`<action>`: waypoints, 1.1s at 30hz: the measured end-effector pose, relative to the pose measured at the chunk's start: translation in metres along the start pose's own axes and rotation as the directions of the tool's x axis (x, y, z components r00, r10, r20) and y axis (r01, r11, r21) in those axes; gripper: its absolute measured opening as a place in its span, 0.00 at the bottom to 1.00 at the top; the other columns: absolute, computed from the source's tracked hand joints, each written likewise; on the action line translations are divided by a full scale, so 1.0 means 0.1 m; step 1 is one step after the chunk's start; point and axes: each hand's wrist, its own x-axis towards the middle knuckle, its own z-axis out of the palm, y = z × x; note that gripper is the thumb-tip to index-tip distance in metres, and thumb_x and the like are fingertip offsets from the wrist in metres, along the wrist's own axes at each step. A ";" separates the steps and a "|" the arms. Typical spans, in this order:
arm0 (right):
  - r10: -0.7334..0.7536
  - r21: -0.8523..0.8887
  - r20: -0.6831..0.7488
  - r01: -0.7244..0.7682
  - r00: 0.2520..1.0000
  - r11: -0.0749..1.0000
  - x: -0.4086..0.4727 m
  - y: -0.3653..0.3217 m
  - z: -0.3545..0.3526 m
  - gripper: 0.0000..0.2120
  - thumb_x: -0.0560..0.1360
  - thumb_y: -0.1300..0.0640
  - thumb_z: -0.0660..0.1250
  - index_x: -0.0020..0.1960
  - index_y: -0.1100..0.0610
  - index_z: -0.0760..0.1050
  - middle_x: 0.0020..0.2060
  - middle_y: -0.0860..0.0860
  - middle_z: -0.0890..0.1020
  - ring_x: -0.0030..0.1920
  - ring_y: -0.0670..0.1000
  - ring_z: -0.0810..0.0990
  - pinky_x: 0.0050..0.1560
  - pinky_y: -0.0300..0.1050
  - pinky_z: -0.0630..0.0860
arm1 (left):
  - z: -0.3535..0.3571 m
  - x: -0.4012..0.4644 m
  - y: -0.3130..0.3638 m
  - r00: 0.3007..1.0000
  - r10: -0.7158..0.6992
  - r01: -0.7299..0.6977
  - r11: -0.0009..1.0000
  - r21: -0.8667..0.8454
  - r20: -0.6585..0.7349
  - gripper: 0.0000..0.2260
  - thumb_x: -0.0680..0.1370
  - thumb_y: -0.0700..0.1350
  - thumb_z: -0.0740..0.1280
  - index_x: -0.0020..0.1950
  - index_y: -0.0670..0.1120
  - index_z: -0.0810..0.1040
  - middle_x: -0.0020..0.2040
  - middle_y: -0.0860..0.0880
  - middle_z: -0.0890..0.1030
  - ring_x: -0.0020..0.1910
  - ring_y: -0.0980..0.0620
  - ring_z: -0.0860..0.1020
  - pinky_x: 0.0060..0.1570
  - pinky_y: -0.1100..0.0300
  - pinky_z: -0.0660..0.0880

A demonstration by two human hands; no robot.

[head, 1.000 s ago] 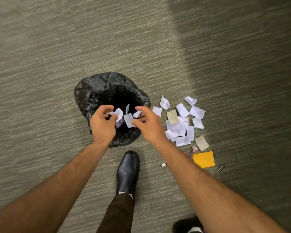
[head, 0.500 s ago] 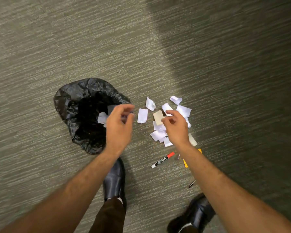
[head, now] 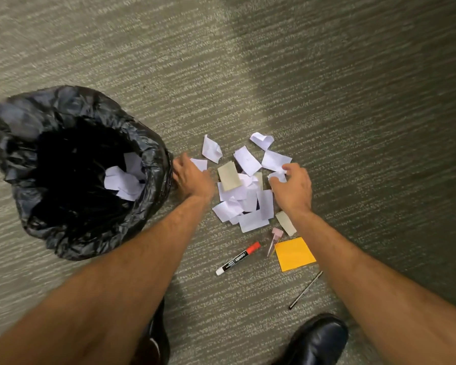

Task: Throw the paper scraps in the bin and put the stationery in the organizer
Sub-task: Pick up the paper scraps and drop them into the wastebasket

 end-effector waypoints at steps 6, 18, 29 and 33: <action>-0.049 -0.025 -0.035 0.048 0.998 0.999 0.00 0.09 0.07 0.17 0.75 0.56 0.69 0.63 0.55 0.74 0.59 0.54 0.76 0.60 0.55 0.73 0.52 0.42 0.64 | 0.10 0.07 -0.13 0.999 0.020 -0.021 0.999 0.024 0.036 0.21 0.77 0.29 0.62 0.66 0.47 0.70 0.54 0.44 0.80 0.47 0.46 0.77 0.35 0.54 0.72; -0.255 -0.465 0.045 0.246 0.966 0.850 0.40 -0.02 0.11 0.24 0.74 0.55 0.73 0.66 0.57 0.69 0.62 0.58 0.73 0.60 0.59 0.71 0.57 0.54 0.74 | -0.30 0.03 0.19 0.981 0.178 -0.172 0.982 -0.084 0.072 0.06 0.78 0.38 0.64 0.40 0.42 0.74 0.49 0.48 0.71 0.45 0.51 0.72 0.41 0.66 0.66; -0.369 -0.239 0.155 0.397 0.916 0.886 0.53 0.12 -0.17 0.03 0.72 0.59 0.72 0.44 0.57 0.80 0.70 0.55 0.70 0.69 0.58 0.63 0.68 0.53 0.64 | 0.01 0.31 0.42 0.954 0.237 -0.251 0.966 0.058 0.183 0.05 0.77 0.40 0.71 0.52 0.45 0.82 0.70 0.48 0.70 0.68 0.46 0.69 0.61 0.54 0.69; -0.491 -0.249 0.250 0.545 0.835 0.800 0.76 -0.09 -0.27 0.03 0.73 0.59 0.72 0.44 0.57 0.79 0.74 0.53 0.67 0.75 0.57 0.58 0.74 0.52 0.57 | 0.08 0.33 0.47 0.928 0.295 -0.343 0.914 0.215 0.228 0.10 0.77 0.36 0.69 0.58 0.45 0.80 0.64 0.47 0.69 0.61 0.45 0.69 0.54 0.51 0.74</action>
